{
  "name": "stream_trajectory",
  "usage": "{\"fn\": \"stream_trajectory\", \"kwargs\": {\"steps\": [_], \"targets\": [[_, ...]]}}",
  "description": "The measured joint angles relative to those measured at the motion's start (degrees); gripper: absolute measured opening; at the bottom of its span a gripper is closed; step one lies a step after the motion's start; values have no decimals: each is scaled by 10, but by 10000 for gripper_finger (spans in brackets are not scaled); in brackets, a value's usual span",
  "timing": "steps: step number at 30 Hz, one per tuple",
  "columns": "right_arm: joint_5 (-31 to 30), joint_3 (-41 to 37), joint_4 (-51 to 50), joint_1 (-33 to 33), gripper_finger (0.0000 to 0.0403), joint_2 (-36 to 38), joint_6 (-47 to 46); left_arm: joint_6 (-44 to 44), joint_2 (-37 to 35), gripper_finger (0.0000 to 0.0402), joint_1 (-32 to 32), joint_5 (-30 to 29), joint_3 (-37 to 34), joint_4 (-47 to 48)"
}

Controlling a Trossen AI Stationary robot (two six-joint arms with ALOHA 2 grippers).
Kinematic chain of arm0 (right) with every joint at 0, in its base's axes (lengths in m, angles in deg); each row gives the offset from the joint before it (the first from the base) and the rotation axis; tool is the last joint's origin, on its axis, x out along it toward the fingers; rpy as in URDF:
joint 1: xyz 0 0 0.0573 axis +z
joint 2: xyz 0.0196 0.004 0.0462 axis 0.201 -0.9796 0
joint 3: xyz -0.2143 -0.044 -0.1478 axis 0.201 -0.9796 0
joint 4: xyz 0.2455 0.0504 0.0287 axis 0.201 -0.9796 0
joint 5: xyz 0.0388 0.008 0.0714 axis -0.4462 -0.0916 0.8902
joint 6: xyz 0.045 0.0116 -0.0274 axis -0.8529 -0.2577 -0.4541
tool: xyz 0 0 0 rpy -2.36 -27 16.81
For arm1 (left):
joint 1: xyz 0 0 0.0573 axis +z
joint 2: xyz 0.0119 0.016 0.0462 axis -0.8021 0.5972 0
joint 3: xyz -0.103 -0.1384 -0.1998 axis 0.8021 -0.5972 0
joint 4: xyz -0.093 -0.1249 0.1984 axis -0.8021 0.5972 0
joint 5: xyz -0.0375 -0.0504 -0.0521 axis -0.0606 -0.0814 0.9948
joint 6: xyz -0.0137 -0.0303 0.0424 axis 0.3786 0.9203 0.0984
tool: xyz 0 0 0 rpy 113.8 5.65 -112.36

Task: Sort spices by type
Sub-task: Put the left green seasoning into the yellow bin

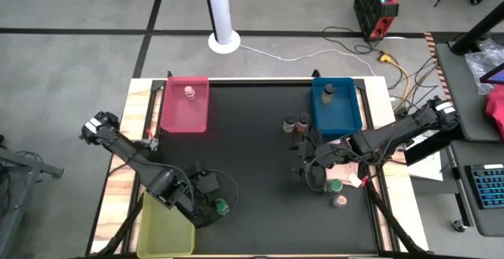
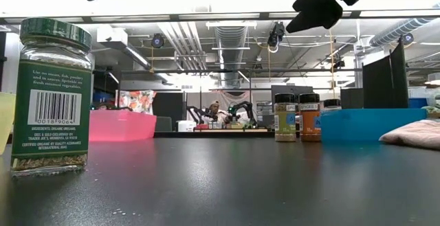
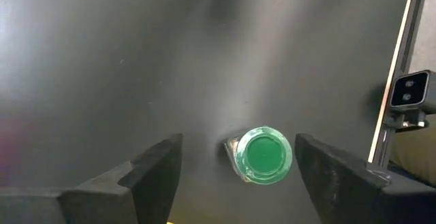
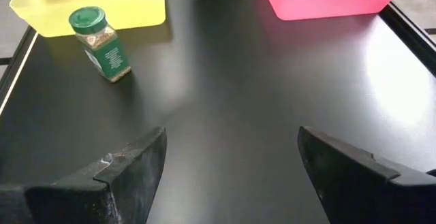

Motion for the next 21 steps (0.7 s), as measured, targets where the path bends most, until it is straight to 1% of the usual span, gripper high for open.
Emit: {"fn": "stream_trajectory", "kwargs": {"steps": [6, 8, 14, 16, 21], "targets": [[0, 0, 0, 0, 334, 0, 0, -4, 0, 313, 0, 2, -3, -7], [0, 0, -2, 0, 338, 0, 0, 8, 0, 323, 0, 1, -3, -10], [1, 0, -4, 0, 339, 0, 0, 5, 0, 335, -7, 4, -14, -19], [1, 0, -4, 0, 336, 0, 0, -8, 1, 335, -13, -11, -21, -19], [1, 0, -4, 0, 328, 0, 0, -37, 1, 335, -36, -86, -36, -35]]}}
